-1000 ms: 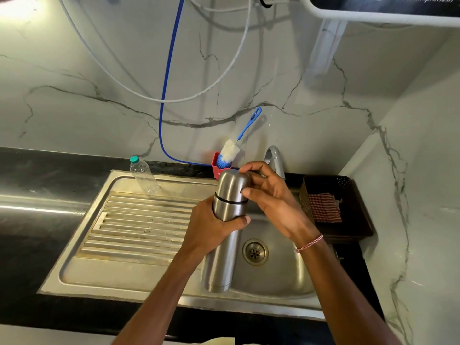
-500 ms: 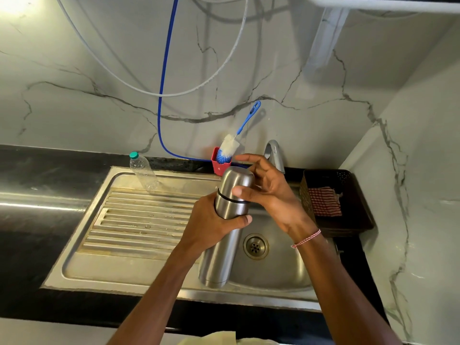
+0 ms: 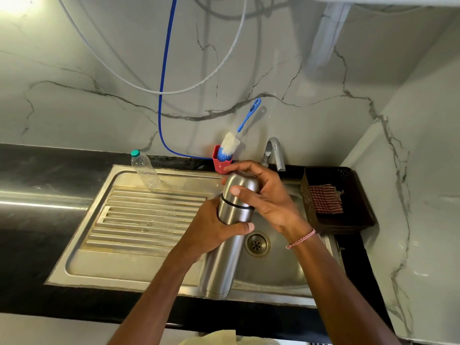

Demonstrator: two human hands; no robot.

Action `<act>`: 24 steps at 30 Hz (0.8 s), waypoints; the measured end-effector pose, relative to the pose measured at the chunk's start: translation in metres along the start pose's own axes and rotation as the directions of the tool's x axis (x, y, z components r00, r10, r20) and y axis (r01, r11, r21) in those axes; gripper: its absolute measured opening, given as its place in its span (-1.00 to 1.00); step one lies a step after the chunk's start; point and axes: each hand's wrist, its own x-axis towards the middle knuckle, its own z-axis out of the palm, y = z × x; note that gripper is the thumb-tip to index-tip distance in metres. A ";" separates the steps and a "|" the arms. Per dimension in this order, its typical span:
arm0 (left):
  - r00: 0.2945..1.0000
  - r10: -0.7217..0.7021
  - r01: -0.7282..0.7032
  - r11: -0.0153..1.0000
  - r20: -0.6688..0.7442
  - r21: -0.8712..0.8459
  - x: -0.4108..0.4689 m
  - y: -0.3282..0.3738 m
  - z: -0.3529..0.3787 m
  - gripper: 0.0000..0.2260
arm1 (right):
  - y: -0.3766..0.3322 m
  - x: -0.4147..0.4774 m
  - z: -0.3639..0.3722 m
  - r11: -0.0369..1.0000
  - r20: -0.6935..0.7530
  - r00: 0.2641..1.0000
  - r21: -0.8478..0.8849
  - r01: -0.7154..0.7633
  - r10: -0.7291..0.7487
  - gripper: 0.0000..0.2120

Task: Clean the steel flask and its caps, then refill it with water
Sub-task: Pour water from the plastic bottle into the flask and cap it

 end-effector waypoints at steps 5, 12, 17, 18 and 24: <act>0.987 -0.018 0.023 0.999 0.159 -0.030 -0.003 0.007 -0.008 -0.60 | -0.002 0.006 -0.011 0.771 0.177 0.925 -0.513 0.378 -0.336 -0.77; 0.997 -0.061 0.056 0.993 0.052 0.105 0.008 -0.002 -0.008 -0.59 | -0.004 0.024 -0.016 0.362 0.416 0.868 -0.791 0.493 -0.272 -0.72; 0.994 -0.037 0.063 0.962 -0.102 0.265 0.014 -0.019 0.002 -0.69 | 0.005 0.026 -0.008 0.299 0.298 0.934 -0.889 0.346 -0.197 -0.62; 0.991 -0.024 0.062 0.951 -0.128 0.303 0.013 -0.020 0.004 -0.67 | 0.008 0.023 -0.005 0.295 0.266 0.944 -0.902 0.316 -0.197 -0.61; 0.973 -0.024 0.118 0.907 -0.231 0.404 0.015 -0.025 0.011 -0.60 | 0.019 0.018 0.009 0.283 0.030 0.988 -0.956 0.073 -0.153 -0.70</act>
